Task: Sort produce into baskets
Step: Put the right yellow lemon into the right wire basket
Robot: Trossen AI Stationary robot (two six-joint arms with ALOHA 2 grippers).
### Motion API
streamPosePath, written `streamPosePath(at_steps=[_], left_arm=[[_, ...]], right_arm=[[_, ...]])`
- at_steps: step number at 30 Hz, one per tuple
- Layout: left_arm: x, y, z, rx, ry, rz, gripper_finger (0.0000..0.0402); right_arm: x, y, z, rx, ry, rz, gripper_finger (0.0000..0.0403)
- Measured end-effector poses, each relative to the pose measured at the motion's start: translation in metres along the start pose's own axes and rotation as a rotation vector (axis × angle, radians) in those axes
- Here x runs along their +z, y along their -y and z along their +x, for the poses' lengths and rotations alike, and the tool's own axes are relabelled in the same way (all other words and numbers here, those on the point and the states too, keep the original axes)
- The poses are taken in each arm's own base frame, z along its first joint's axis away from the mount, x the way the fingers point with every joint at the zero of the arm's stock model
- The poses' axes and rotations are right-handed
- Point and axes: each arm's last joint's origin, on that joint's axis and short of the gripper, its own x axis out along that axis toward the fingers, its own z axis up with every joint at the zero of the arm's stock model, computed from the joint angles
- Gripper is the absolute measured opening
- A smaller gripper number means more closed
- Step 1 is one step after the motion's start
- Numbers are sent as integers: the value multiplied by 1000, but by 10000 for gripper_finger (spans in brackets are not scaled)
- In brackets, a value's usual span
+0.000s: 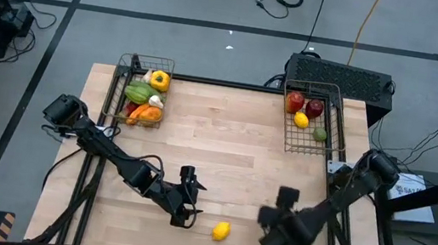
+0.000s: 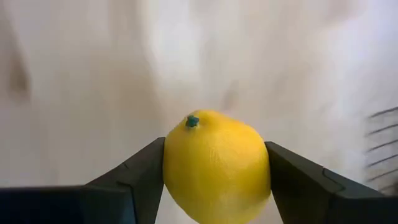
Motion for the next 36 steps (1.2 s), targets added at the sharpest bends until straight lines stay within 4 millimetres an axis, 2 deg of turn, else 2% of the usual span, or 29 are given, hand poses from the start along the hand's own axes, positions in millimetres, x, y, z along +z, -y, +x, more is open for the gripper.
streamPosePath(at_steps=[4, 8, 12, 15, 20, 24, 27, 31, 36], left_arm=[[0, 2, -1, -4, 0, 3, 333], [-1, 3, -1, -7, 0, 0, 333], [-1, 3, -1, -8, -1, -21, 333], [-2, 6, -2, -14, -4, -43, 333], [-4, 13, -5, -23, -5, -35, 333], [-4, 15, -6, -16, 0, -76, 333], [-5, 17, -7, -20, 0, -111, 333], [-6, 21, -9, -28, 0, -144, 333], [-7, 24, -11, -33, 2, -138, 333]], right_arm=[[38, 24, -26, -45, 131, 97, 236], [68, 57, -45, -147, 224, 116, 237], [87, 95, -54, -376, 277, 51, 237], [94, 127, -53, -582, 257, 38, 237], [102, 184, -40, -680, 191, 193, 237], [97, 226, -19, -719, 91, 360, 237], [87, 250, 1, -727, -3, 461, 237], [77, 268, 29, -725, -103, 539, 237], [69, 278, 55, -721, -142, 576, 238]])
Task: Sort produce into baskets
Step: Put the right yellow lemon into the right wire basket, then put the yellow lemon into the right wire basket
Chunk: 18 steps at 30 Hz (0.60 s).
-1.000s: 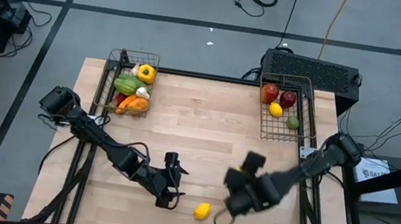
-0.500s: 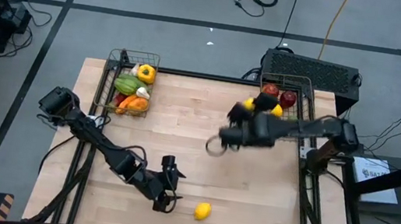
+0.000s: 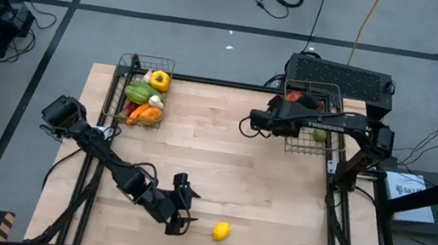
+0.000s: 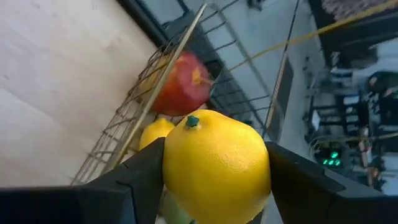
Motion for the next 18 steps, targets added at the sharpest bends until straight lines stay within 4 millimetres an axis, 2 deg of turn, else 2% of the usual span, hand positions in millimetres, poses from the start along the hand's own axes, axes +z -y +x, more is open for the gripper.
streamPosePath(at_steps=[4, 13, 16, 18], left_arm=[[-1, 2, -1, 1, 2, 3, 333], [-3, 2, 3, 22, 4, -18, 333], [-7, 3, 9, 37, -4, -25, 333], [-10, 4, 15, 42, -1, -45, 333]], right_arm=[[1, -2, 6, 35, -25, 31, 249], [3, 2, 9, 34, -35, 39, 316], [-2, 6, -4, 47, 25, 70, 327], [-10, 13, -22, 79, 92, 100, 329]])
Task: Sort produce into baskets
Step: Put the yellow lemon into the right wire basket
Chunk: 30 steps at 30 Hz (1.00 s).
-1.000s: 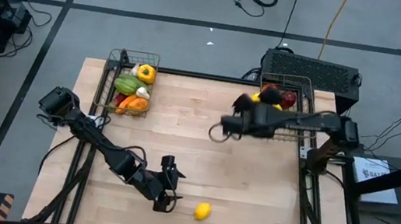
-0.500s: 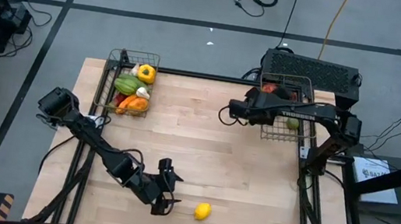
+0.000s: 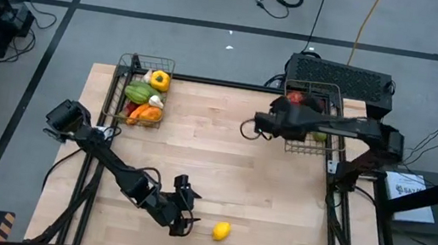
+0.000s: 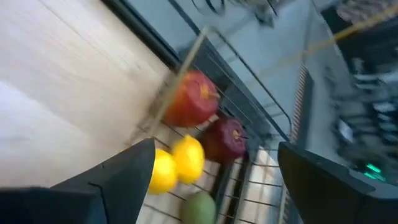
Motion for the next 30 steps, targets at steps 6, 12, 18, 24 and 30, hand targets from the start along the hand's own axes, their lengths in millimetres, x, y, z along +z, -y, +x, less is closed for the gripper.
streamPosePath(at_steps=[6, 12, 18, 24, 30], left_arm=[[-7, 15, 12, -74, 48, -68, 333], [-26, 46, 18, -185, 97, -90, 333], [-41, 70, 30, -128, 202, -97, 333], [-46, 89, 59, -6, 249, -26, 333], [-47, 97, 76, 146, 290, -18, 333]], right_arm=[[-25, 20, -69, 253, 239, 181, 325], [-51, 12, -130, 586, 453, 257, 324], [-65, -19, -167, 750, 595, 168, 324], [-75, -46, -178, 771, 642, 77, 324], [-79, -47, -173, 742, 610, 47, 325]])
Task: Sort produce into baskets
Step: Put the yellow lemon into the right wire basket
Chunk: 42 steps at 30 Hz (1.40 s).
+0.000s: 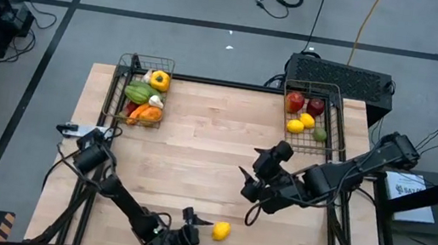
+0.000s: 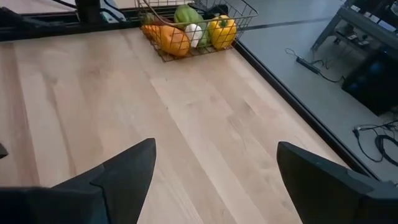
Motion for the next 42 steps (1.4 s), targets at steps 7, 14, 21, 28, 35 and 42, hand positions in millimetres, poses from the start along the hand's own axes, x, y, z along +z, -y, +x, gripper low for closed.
streamPosePath(at_steps=[7, 14, 21, 28, 35, 42], left_arm=[[-5, -10, 13, 45, -55, -33, 333], [-4, -21, 28, -19, -131, -67, 333], [-3, -35, 42, 32, -135, -62, 333], [2, -50, 55, 67, -145, 24, 333], [-2, -56, 57, 41, -216, 102, 333], [0, -55, 58, 34, -198, 114, 331]], right_arm=[[1, -1, 0, 3, 4, -12, 325], [1, 0, 0, 1, 6, -30, 325], [1, 0, 0, -4, 9, -39, 325], [0, 1, 0, -21, 9, -55, 325], [-2, 2, 0, -27, -1, -72, 325], [-2, 2, 0, -26, -1, -71, 325]])
